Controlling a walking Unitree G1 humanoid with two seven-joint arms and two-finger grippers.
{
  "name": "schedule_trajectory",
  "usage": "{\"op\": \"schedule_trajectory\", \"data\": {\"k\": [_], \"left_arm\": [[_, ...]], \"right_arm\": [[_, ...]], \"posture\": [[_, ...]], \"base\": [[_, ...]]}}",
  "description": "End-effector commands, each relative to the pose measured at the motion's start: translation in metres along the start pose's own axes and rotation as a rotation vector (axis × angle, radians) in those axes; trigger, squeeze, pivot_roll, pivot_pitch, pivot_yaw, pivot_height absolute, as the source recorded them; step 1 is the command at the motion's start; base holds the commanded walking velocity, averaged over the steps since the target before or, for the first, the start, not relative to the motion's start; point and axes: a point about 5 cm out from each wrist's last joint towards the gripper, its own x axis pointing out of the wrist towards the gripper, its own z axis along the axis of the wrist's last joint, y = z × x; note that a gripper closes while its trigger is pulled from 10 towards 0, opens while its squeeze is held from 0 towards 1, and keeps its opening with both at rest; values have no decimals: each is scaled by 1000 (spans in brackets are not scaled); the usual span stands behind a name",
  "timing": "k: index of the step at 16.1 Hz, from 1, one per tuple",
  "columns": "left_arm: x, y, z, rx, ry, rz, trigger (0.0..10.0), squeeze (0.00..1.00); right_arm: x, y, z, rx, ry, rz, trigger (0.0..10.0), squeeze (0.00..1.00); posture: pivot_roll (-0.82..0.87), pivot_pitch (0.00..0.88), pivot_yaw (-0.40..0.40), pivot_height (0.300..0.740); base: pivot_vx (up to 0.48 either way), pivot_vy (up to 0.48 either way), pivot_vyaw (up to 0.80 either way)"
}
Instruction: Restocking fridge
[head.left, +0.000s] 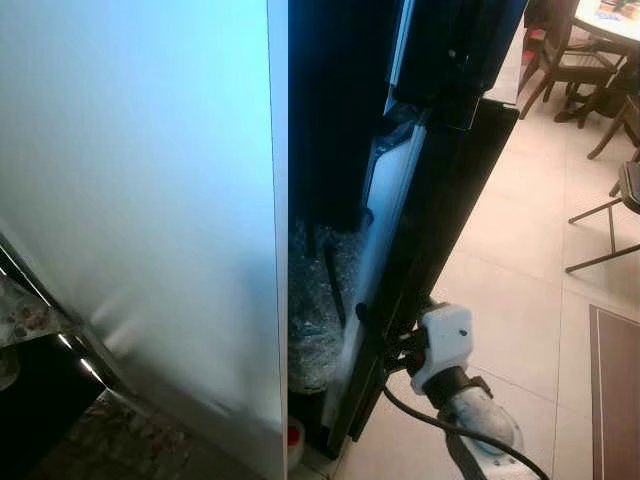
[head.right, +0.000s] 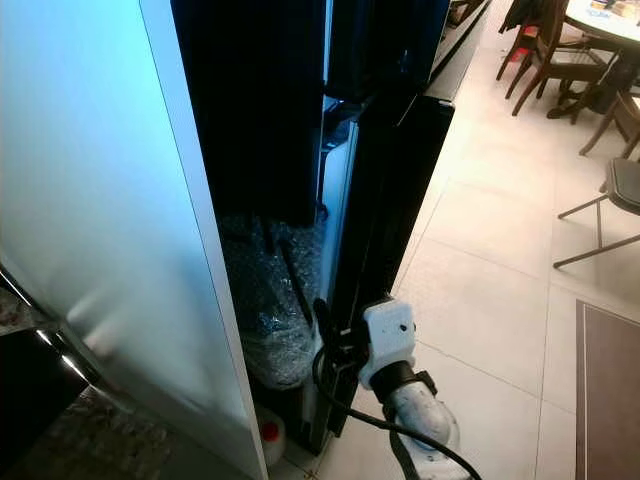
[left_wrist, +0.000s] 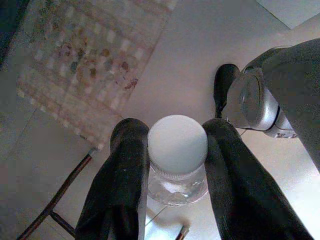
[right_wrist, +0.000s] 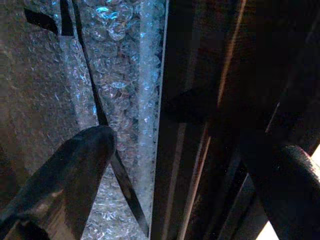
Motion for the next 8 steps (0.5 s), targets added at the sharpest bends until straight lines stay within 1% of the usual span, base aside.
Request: {"op": "schedule_trajectory", "data": {"k": [1,5,8], "left_arm": [[-1,-2,-5,9,20,0,10000,0],[-2,-2,-7,7,25,1,10000,0],[-2,-3,-7,8,25,-2,10000,0]], "right_arm": [[2,1,1,-13,-5,-9,10000,0],[8,-4,10,-33,-46,-117,10000,0],[11,-2,13,-27,-56,-132,10000,0]], "posture": [[29,0,-57,740],[29,0,-63,740],[33,0,-69,740]], "base": [[0,0,0],[0,0,0],[0,0,0]]}}
